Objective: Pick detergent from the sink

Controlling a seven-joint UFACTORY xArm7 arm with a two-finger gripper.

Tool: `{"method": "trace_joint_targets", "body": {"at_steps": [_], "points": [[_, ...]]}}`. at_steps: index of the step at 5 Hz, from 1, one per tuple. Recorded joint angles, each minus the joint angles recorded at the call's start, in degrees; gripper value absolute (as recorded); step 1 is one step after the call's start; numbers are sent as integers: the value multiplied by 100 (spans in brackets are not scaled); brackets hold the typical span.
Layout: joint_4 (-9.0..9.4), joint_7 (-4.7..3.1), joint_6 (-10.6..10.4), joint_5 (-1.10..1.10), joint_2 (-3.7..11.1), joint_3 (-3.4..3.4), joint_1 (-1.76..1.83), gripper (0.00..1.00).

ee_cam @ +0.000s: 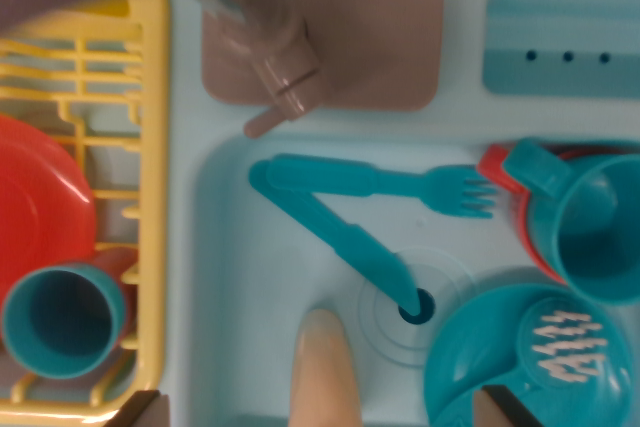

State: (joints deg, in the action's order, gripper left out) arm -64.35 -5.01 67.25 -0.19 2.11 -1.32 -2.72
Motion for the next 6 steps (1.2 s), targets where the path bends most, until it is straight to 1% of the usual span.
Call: {"method": "trace_joint_targets", "body": {"at_steps": [1,2,3,4,5,6], "points": [[252,-60,-255,24,2,-26,-10,0],[252,-60,-255,24,2,-26,-10,0],[515,-123,-521,49,4,-52,-21,0],[515,-123,-521,49,4,-52,-21,0],[764,-183,-774,72,5,-77,-31,0],[764,-183,-774,72,5,-77,-31,0]]}}
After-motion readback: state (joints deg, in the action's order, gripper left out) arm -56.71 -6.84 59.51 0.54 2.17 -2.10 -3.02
